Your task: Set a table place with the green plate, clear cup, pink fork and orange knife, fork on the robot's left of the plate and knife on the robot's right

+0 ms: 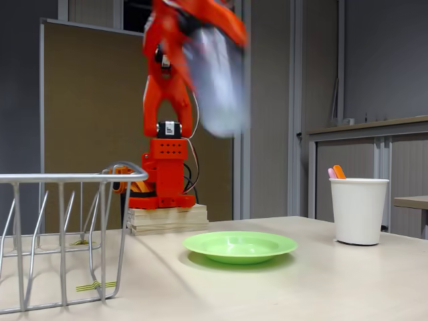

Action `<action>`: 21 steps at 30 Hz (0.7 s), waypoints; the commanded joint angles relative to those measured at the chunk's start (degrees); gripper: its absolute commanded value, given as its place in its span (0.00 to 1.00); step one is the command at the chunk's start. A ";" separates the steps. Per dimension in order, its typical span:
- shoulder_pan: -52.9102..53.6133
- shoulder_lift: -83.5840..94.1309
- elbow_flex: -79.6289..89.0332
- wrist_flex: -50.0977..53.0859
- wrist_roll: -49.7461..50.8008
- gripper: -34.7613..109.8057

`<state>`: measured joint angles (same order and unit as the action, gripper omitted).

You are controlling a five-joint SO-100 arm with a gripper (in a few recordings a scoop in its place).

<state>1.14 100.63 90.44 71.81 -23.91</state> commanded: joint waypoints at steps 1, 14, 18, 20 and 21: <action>-6.24 -7.12 -0.09 -4.57 6.59 0.44; -15.21 -28.83 -5.01 -5.27 26.37 0.46; -16.00 -33.66 -10.28 -4.22 26.46 0.47; -16.26 -35.24 -11.78 -4.39 26.37 0.47; -16.44 -35.95 -12.39 -4.39 26.37 0.48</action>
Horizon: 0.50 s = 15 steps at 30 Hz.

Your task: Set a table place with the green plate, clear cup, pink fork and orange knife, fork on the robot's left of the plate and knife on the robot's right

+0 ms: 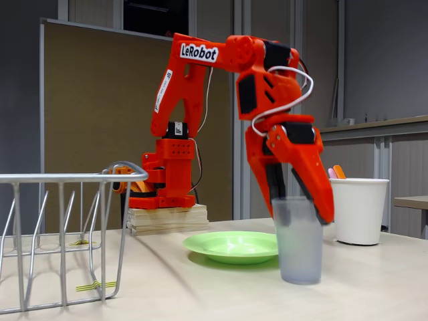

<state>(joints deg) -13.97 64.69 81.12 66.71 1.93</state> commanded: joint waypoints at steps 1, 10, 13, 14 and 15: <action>-1.41 -0.62 -3.60 0.70 0.53 0.49; -1.23 -2.72 -4.48 1.67 0.97 0.53; -0.88 -2.99 -4.39 1.93 0.97 0.53; -0.79 -3.08 -4.48 2.11 0.88 0.53; -0.70 -3.08 -4.48 2.20 0.79 0.54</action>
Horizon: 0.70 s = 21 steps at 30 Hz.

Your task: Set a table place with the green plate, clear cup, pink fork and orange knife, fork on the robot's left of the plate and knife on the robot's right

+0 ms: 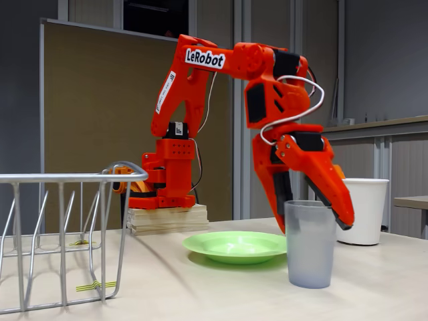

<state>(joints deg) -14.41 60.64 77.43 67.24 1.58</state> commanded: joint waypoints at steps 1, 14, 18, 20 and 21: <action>-0.18 0.88 -0.79 1.76 1.14 0.54; -0.53 3.25 -5.45 6.33 -0.53 0.61; -0.53 5.01 -5.45 8.61 -0.53 0.64; -0.53 6.77 -4.83 9.76 -0.35 0.63; -0.53 8.00 -4.31 10.55 -0.09 0.63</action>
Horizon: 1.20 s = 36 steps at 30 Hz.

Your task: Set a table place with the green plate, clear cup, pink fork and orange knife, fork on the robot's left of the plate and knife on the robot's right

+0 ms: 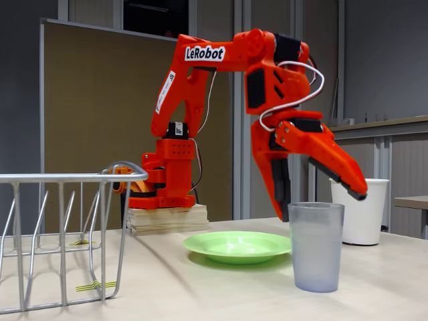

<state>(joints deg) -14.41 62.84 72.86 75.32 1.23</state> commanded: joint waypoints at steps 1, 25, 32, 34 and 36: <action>-0.53 7.29 0.70 3.34 0.35 0.63; -19.34 57.83 42.71 1.67 4.83 0.45; -28.92 57.04 42.45 0.62 6.86 0.40; -31.46 54.76 40.61 2.29 5.80 0.41; -34.01 51.15 38.50 2.90 5.80 0.42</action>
<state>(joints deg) -44.91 116.10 114.52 76.73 7.29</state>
